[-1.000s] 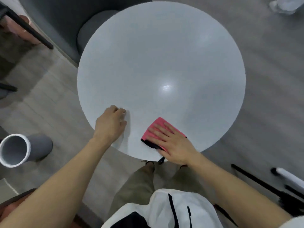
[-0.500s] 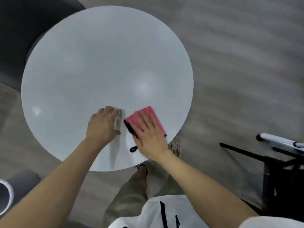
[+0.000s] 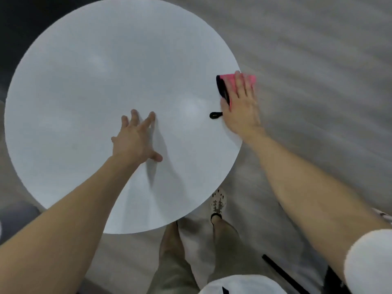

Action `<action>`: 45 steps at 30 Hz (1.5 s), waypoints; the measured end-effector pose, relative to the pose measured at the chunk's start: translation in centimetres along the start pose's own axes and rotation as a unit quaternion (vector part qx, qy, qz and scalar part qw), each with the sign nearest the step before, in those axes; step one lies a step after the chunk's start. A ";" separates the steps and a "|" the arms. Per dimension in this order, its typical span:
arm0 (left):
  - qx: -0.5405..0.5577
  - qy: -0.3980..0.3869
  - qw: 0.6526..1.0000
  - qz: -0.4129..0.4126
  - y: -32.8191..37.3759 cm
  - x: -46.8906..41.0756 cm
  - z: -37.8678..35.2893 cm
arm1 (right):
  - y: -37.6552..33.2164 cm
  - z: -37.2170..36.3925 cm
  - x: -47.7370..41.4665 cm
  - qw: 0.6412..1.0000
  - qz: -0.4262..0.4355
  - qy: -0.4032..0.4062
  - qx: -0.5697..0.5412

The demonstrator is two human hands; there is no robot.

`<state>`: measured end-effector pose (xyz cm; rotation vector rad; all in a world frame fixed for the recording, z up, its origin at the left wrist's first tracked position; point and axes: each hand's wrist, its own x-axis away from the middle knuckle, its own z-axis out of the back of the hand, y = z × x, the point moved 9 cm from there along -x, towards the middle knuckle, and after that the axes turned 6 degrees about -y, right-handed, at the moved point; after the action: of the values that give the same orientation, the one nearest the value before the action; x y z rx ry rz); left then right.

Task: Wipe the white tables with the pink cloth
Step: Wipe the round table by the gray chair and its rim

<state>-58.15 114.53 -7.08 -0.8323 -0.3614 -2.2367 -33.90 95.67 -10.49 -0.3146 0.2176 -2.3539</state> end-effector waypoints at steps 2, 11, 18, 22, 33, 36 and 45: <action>-0.003 0.006 1.000 0.001 -0.3 0.0 -0.1 | -5.0 -1.0 3.7 0.999 0.026 0.023 -0.008; -0.028 0.024 0.999 0.001 -0.3 -0.1 0.4 | -9.7 -4.0 7.7 0.829 0.543 -0.129 0.040; -0.036 0.016 0.999 0.011 -0.1 0.3 0.2 | -4.9 1.7 -10.2 0.987 0.155 0.014 0.037; -0.026 0.009 0.999 0.029 -0.4 0.4 0.1 | -12.2 -1.7 -2.6 0.981 0.192 -0.001 0.001; -0.034 0.004 0.998 0.047 -0.7 -0.1 -1.0 | -11.4 1.7 -19.7 0.847 0.517 -0.099 0.082; -0.040 -0.005 0.998 0.049 -0.8 0.1 -1.0 | -12.9 1.4 -21.5 0.938 0.338 -0.069 0.039; -0.010 -0.047 0.996 0.073 0.4 0.9 -0.2 | -8.9 -1.1 -6.7 0.585 0.771 -0.235 0.087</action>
<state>-58.44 113.72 -6.61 -0.9468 -0.3140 -2.0743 -35.40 106.78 -10.44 -0.3865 -0.0454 -0.4677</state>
